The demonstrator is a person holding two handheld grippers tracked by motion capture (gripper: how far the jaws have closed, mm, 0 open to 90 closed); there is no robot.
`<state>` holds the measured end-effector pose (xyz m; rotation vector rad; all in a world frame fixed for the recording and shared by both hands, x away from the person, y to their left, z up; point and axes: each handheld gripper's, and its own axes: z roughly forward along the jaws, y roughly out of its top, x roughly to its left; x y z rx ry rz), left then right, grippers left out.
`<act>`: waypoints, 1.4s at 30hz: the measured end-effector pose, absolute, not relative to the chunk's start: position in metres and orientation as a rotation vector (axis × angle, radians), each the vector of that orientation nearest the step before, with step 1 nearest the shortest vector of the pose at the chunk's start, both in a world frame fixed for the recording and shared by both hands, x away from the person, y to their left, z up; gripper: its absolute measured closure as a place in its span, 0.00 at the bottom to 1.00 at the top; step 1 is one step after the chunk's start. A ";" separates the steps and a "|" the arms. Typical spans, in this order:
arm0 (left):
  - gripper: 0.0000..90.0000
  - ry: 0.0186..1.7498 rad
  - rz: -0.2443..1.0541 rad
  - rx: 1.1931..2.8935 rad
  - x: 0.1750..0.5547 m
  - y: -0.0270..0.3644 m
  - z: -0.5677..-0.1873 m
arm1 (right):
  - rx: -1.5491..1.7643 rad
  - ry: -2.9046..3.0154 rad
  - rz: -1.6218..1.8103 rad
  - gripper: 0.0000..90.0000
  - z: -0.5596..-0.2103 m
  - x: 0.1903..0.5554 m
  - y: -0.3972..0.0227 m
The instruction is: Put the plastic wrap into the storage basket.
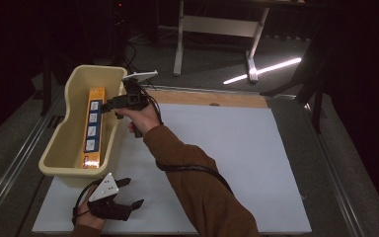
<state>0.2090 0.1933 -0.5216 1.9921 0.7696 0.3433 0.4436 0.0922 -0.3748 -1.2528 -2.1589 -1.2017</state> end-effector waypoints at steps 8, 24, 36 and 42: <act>0.18 0.769 0.342 1.986 0.209 0.193 -0.521 | -1.089 -2.441 -1.274 0.45 -0.380 0.437 0.041; 0.18 0.765 0.336 1.989 0.210 0.190 -0.521 | -1.039 -2.889 -1.303 0.44 -0.414 0.388 -0.096; 0.18 0.759 0.343 1.986 0.209 0.189 -0.521 | -1.113 -2.978 -1.381 0.34 -0.469 0.323 -0.197; 0.18 0.745 0.347 1.990 0.209 0.186 -0.519 | -1.279 -2.818 -1.533 0.32 -0.497 0.298 -0.249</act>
